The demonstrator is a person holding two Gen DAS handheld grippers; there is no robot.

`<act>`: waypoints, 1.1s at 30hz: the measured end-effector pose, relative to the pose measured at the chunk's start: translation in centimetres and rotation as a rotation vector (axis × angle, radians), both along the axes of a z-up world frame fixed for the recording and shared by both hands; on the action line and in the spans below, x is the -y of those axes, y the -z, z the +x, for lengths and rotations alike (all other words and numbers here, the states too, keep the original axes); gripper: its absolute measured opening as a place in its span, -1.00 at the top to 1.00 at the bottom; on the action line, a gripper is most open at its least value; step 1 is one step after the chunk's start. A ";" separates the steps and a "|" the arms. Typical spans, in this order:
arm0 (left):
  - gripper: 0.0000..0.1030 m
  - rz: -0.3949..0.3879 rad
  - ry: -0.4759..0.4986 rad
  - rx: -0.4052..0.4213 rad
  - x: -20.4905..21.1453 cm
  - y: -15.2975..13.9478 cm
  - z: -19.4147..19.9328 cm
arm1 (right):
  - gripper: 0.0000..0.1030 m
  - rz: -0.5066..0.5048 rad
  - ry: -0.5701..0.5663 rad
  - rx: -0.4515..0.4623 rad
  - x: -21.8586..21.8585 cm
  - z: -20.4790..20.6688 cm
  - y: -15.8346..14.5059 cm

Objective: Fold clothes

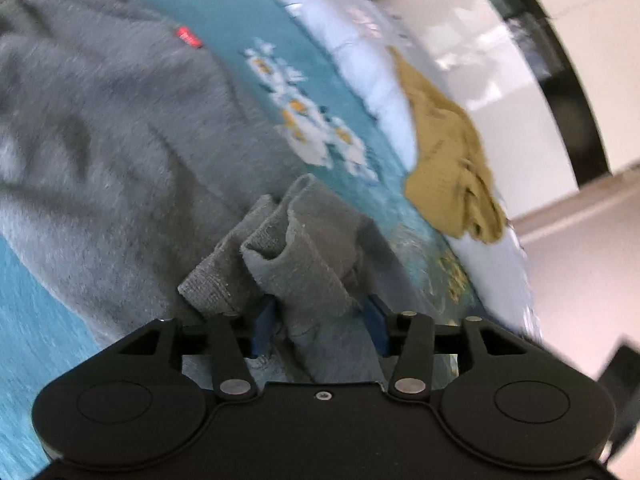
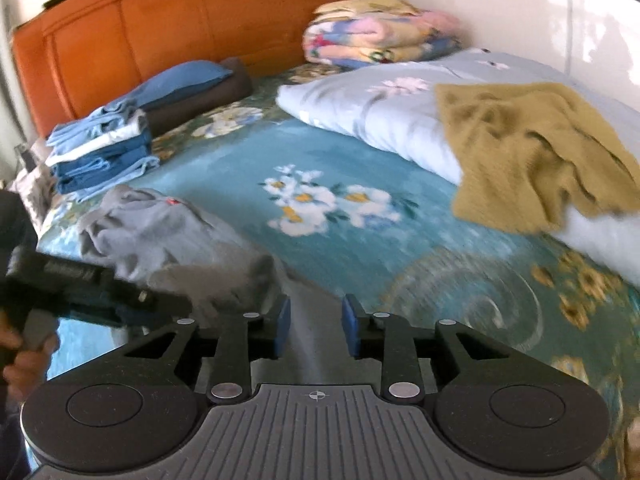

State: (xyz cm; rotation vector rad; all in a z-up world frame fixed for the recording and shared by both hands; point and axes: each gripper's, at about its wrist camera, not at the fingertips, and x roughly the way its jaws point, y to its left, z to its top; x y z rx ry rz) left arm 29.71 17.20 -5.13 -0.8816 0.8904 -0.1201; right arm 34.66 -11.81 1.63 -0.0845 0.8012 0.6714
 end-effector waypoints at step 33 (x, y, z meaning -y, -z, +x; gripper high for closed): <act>0.17 -0.243 0.272 0.015 8.6 0.3 -4.6 | 0.37 0.295 0.287 -0.357 8.3 3.0 6.9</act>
